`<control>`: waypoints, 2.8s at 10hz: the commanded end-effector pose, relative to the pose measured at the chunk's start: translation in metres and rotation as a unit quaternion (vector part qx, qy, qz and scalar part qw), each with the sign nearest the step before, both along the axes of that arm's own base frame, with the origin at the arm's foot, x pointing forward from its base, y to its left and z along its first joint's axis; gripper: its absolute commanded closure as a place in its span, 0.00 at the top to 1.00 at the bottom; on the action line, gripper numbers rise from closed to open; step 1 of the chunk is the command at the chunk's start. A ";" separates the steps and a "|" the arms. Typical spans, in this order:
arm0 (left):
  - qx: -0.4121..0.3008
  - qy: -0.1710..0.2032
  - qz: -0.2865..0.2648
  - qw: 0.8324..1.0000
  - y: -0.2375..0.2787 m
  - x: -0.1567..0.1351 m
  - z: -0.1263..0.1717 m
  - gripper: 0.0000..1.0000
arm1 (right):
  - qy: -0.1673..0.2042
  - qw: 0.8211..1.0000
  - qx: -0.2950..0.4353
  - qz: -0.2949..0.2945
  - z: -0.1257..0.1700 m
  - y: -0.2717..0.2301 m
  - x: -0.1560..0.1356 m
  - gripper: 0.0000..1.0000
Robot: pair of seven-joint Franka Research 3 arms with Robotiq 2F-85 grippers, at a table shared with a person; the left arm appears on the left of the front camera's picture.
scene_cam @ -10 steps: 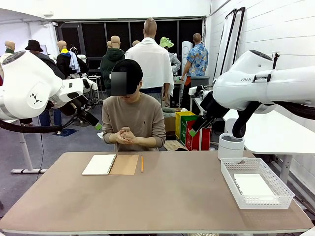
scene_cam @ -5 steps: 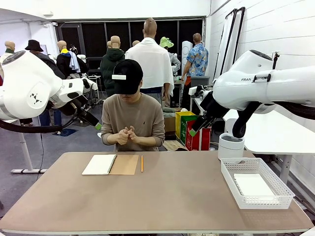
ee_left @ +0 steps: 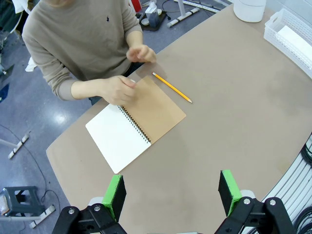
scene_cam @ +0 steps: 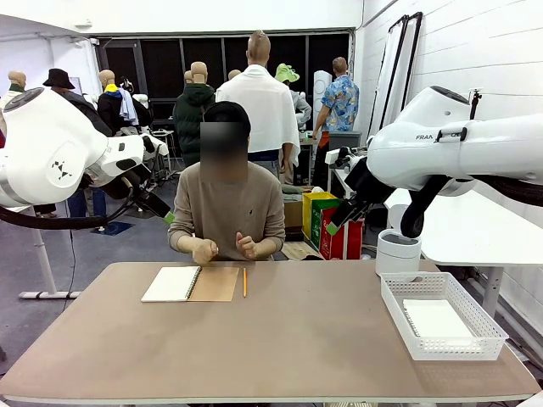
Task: Sort the paper based on its condition.
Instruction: If a person hands you a paper, place it in the Organizing basket , and if it's crumpled, put it in the Trash can.
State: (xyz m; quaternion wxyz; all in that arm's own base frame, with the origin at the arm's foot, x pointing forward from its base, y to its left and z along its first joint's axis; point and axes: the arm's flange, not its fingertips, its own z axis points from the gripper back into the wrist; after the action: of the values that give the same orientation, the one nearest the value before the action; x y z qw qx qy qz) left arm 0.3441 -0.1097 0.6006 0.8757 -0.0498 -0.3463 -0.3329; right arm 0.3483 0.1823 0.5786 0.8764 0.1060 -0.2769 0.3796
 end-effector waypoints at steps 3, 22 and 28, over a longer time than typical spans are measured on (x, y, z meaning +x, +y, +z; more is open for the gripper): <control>-0.005 -0.003 -0.003 1.000 0.001 0.001 0.001 1.00 | 0.004 1.000 -0.004 -0.001 -0.001 0.001 -0.001 1.00; -0.005 -0.003 -0.003 1.000 0.001 0.001 0.001 1.00 | 0.004 1.000 -0.004 -0.001 -0.001 0.001 -0.001 1.00; -0.005 -0.003 -0.003 1.000 0.001 0.001 0.001 1.00 | 0.016 1.000 -0.016 0.009 -0.009 0.009 -0.008 1.00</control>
State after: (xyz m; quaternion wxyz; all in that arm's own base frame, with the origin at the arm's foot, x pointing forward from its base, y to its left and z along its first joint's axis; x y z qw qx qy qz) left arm 0.3441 -0.1097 0.6006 0.8757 -0.0498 -0.3463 -0.3329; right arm 0.3459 0.1858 0.5761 0.8758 0.1065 -0.2705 0.3852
